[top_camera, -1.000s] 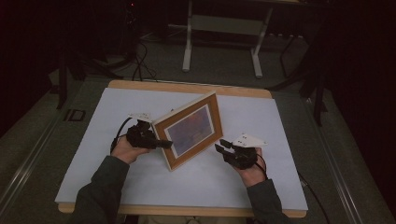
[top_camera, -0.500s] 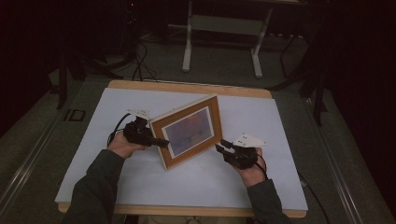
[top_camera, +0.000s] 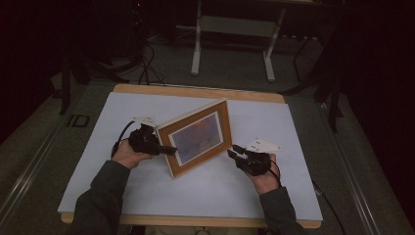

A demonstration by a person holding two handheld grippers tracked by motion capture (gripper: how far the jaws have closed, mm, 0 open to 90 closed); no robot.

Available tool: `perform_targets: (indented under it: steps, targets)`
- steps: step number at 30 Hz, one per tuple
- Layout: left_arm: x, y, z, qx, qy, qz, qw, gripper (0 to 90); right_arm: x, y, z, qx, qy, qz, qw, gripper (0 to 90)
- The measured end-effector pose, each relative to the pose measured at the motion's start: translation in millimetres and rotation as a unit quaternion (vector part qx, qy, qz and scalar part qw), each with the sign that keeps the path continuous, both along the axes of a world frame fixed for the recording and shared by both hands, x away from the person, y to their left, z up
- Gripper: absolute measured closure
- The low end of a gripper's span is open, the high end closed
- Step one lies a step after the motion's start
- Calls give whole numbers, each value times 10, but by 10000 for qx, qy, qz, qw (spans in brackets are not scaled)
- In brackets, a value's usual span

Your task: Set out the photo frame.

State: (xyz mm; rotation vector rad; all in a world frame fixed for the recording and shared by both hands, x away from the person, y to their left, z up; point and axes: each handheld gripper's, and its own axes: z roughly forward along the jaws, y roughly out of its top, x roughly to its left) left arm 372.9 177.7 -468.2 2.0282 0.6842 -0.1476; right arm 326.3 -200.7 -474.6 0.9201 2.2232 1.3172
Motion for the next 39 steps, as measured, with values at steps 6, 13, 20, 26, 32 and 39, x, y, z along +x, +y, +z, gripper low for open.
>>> perform_targets:
  steps: [6, 13, 20, 26, 32, 39]
  targets:
    - [-140, -9, 34, 21, -261, 506, 9984, 475, 73, 0, -5, -7, 25, -75, 10000, 683]
    - [-329, 36, 67, -122, -518, 1209, 9912, 443, 233, 3, 8, -46, 47, -238, 9997, 695]
    - [-549, 62, 40, -177, -688, 1717, 9826, 475, 454, 3, 18, -35, 119, -464, 9988, 821]
    - [-697, 83, -15, -173, -747, 2083, 9751, 520, 621, 4, 13, 75, 251, -574, 9980, 891]
    - [-759, 39, -37, 5, -807, 2306, 9697, 547, 785, 6, -9, 123, 363, -519, 9979, 799]
    - [-761, -38, -74, 63, -742, 2323, 9698, 597, 898, 22, -62, 187, 531, -323, 9979, 612]
